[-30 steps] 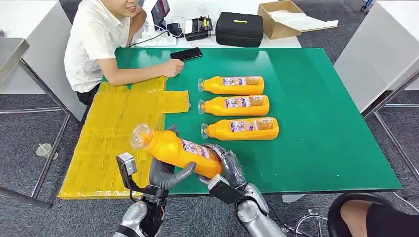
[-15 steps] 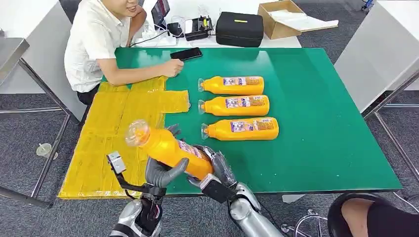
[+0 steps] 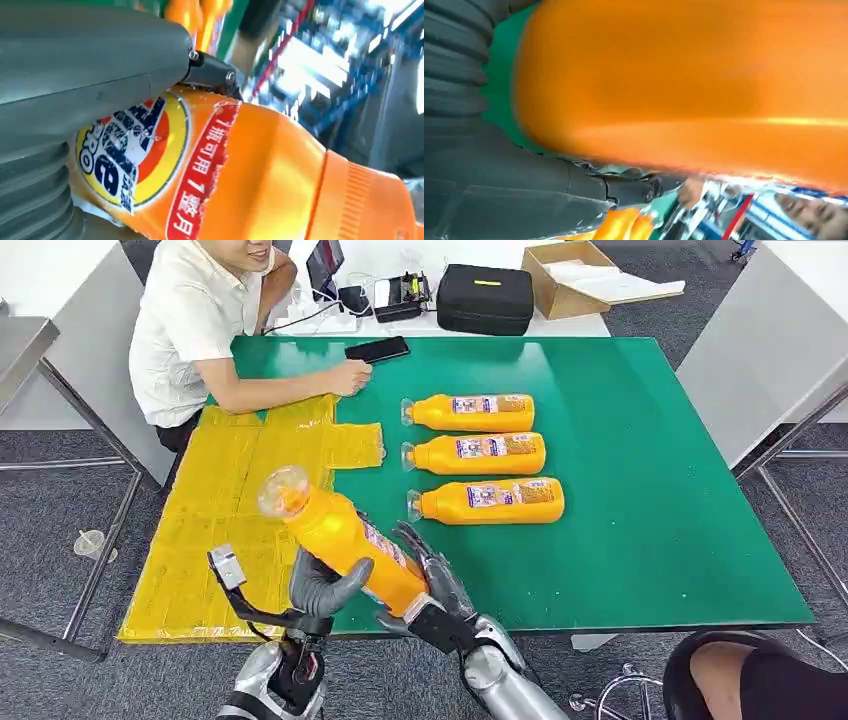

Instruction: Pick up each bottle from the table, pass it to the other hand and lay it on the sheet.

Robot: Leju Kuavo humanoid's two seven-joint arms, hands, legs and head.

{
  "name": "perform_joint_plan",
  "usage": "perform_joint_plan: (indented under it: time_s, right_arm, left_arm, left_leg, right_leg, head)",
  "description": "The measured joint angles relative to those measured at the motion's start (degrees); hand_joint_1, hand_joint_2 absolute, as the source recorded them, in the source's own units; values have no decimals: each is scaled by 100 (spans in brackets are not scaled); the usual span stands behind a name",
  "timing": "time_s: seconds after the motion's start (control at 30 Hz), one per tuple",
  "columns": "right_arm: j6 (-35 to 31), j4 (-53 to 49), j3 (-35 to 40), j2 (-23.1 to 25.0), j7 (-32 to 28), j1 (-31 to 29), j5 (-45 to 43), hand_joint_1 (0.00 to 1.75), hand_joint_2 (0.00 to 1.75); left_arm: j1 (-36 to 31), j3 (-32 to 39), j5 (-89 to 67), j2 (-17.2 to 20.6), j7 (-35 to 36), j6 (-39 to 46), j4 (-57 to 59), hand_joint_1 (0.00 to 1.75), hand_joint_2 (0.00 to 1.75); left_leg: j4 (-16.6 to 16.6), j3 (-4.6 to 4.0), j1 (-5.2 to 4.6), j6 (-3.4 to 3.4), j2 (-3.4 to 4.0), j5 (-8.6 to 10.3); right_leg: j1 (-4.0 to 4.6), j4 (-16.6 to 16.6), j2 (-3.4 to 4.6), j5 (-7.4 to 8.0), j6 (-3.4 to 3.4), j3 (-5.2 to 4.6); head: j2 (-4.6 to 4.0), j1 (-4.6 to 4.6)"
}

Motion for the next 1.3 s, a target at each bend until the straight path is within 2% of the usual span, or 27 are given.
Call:
perform_joint_plan:
  time_s: [0.07,0.13,0.17,0.27,0.3,0.37,0.5,0.6,0.77,0.93,1.3]
  right_arm:
    - [-537,-26,-240,31,75,107,79,0,175]
    - [-885,-118,-497,11,117,218,228,0,175]
    - [-1344,-210,-666,0,130,281,440,0,175]
    - [-2568,-566,-1258,-35,250,357,1286,0,175]
    - [-2610,-686,-1457,-61,271,345,1501,0,175]
    - [-2614,-835,-1726,-103,304,338,1618,0,175]
    - [-2616,-1017,-2018,-125,313,347,1670,0,175]
    - [-2645,-1360,-2532,24,-46,348,1801,0,175]
    - [-2647,-2113,-3207,122,-96,345,1535,0,175]
    - [-2625,-2243,-3198,129,-52,357,1041,0,175]
    - [-2621,-2243,-3120,129,-52,358,984,0,175]
  left_arm:
    - [27,-4,-1314,15,-53,1229,-192,175,175]
    - [54,9,-2306,48,-4,2045,-340,175,175]
    - [56,11,-3165,70,83,2745,-407,175,175]
    - [-7,37,-5996,151,665,4166,-536,175,175]
    - [-48,48,-6660,182,806,4333,-536,175,175]
    - [-92,61,-7265,219,889,4425,-536,175,175]
    - [-138,87,-6965,254,942,4480,-536,175,175]
    - [-254,90,-8188,282,1635,4661,-422,175,175]
    - [-839,90,-9666,356,2465,4332,409,175,175]
    - [-1370,90,-9938,407,2725,3573,1330,175,175]
    - [-1699,90,-9933,453,2723,3496,2063,175,175]
  left_leg:
    - [0,-2,0,0,-4,0]
    - [0,-3,0,0,-3,0]
    - [0,-6,0,0,-3,0]
    - [1,-7,-1,1,-4,2]
    - [1,-7,-1,4,-3,4]
    - [1,-6,-2,4,-1,4]
    - [2,-5,-2,4,3,4]
    - [2,-6,-2,2,0,6]
    - [2,-7,-3,4,-5,9]
    - [2,-6,-5,8,2,12]
    - [2,-9,-3,7,4,12]
  right_leg:
    - [0,0,-1,0,0,0]
    - [0,0,0,0,0,-3]
    - [0,0,0,0,0,-5]
    - [-1,0,-2,1,1,-5]
    - [-1,0,-1,1,1,-5]
    - [-1,0,0,2,2,-4]
    - [-1,0,1,3,2,-7]
    - [0,0,0,3,2,-8]
    - [-2,0,0,5,2,-4]
    - [-2,1,0,8,4,-5]
    - [-2,2,1,7,5,-7]
  head:
    - [0,-2]
    - [0,-2]
    - [0,-2]
    - [0,-2]
    - [0,0]
    - [0,-2]
    - [0,-2]
    - [0,-4]
    - [0,0]
    - [0,-2]
    - [0,-2]
